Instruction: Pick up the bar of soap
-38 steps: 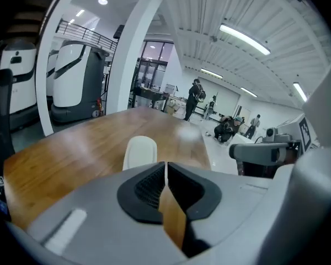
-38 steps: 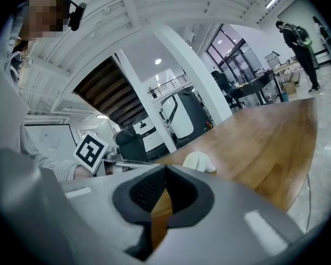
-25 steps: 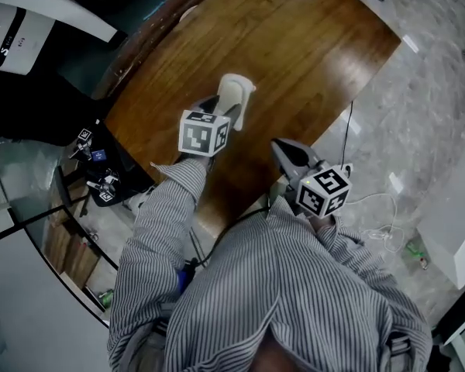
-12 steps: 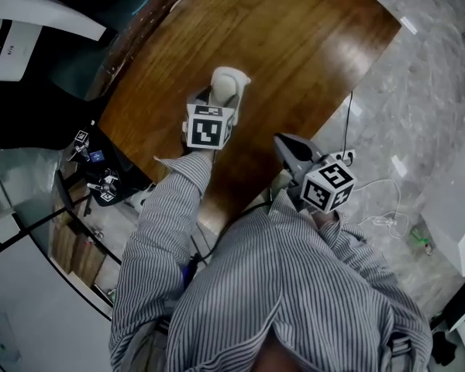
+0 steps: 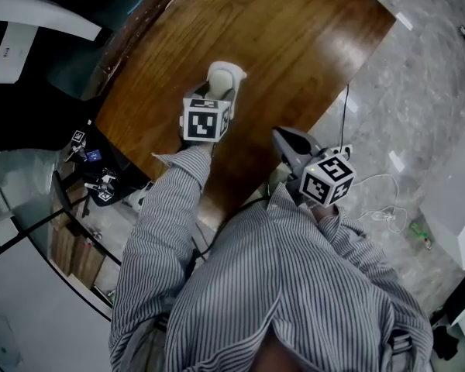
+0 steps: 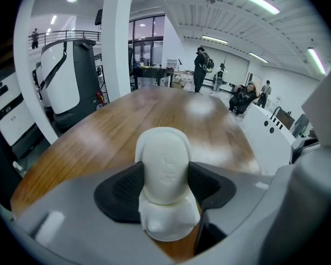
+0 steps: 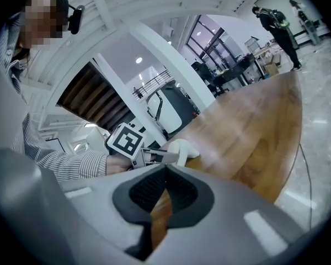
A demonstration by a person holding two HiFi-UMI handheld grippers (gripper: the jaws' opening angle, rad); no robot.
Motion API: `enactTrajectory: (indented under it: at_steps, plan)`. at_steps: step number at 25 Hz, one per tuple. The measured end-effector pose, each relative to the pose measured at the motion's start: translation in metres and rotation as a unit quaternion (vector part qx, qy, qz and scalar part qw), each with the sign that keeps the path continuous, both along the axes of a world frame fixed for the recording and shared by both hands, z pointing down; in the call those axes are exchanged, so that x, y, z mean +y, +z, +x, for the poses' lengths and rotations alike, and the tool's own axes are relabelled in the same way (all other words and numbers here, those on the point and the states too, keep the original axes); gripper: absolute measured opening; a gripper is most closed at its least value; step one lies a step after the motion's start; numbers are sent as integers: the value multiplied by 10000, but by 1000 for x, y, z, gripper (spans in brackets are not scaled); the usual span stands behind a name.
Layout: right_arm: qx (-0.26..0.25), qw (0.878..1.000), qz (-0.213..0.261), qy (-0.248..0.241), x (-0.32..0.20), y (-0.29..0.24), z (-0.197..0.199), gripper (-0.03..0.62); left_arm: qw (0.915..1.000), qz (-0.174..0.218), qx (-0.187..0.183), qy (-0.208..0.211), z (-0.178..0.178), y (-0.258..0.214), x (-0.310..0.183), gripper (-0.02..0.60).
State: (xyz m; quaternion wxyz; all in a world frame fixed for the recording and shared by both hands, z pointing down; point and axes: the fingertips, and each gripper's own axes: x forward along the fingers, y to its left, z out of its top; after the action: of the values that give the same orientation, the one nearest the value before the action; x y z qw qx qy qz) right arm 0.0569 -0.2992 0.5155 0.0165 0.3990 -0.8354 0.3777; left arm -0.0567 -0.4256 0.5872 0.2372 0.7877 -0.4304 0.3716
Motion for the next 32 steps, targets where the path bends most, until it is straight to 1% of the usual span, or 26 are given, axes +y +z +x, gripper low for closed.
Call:
enactTrajectory:
  at_steps: [3,7,10,14,16,18,20,22,25,28,32]
  plan:
    - [58,9999,95,-89,2,-6,-4,2,9998,29,185,-75,-2,-7,3,262]
    - [135,9994,218,-213,3,-16,-10,2,9985,282,427,-177,-2,-30,11,261]
    - [258,9982,398,-361,3,-27,-18,2,9956,450,767,-308,-2,-54,25,262]
    - [477,9946,691,-607,4,-45,-31,2,9875,712,1317,-500,-4,-91,48,262]
    - [557,9928,820,-668,6,-53,-36,2,9821,825,1591,-576,-5,-106,62,262]
    - [629,9911,946,-692,8,-60,-39,2,9749,932,1916,-648,-5,-121,75,262]
    - [682,9893,1068,-720,10,-67,-42,2,9653,1085,2265,-722,-6,-134,89,262]
    - [710,9875,1186,-750,12,-72,-47,2,9549,1336,2531,-794,-10,-145,102,261]
    - [721,9852,1321,-821,17,-80,-58,2,9419,1685,2749,-944,-22,-154,120,261]
    - [739,9825,1436,-928,24,-85,-65,2,9293,1818,3011,-1125,-29,-156,138,261]
    - [799,9797,1512,-1044,29,-86,-72,2,9204,1784,3224,-1307,-32,-153,157,261]
